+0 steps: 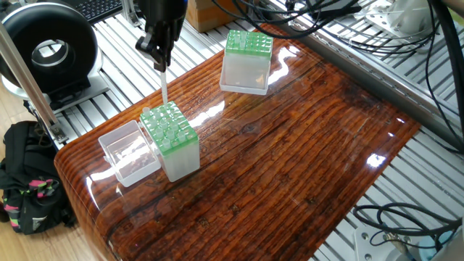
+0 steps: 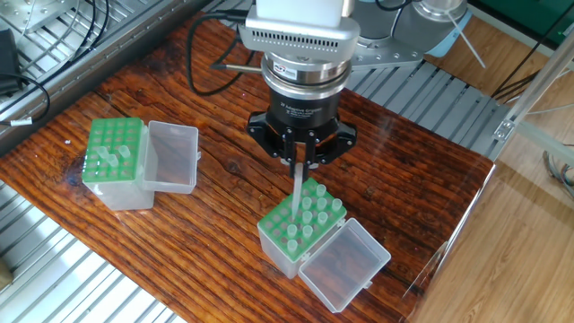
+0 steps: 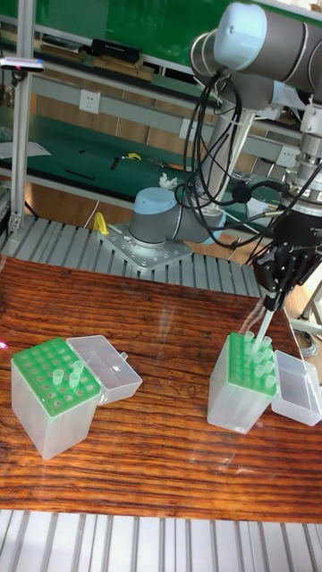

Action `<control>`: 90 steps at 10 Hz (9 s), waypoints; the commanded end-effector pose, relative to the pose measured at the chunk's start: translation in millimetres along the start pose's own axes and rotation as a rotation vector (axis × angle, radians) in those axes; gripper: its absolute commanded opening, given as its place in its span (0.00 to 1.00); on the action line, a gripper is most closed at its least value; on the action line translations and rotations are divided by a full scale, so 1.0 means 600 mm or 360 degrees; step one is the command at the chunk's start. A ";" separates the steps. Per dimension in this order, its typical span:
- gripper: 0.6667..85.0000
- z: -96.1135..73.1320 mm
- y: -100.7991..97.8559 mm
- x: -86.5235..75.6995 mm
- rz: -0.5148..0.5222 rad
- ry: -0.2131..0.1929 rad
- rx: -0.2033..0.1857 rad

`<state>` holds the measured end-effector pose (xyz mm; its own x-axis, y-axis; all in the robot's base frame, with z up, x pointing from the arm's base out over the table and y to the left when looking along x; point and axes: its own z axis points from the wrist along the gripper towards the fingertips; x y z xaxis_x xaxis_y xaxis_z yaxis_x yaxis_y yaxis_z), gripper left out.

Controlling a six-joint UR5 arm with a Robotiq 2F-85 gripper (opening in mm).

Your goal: Transfer all large pipette tips from one holder to another

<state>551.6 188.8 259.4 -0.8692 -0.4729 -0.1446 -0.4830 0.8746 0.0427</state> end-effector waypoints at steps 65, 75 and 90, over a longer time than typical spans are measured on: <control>0.34 0.141 -0.519 0.043 -0.0218 0.0093 0.0067; 0.33 0.165 -0.529 0.066 -0.0235 0.0091 0.0091; 0.26 0.167 -0.532 0.080 -0.0200 0.0137 0.0103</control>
<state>674.4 -103.6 139.2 -0.8033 -0.5933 -0.0525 -0.5920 0.8050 -0.0401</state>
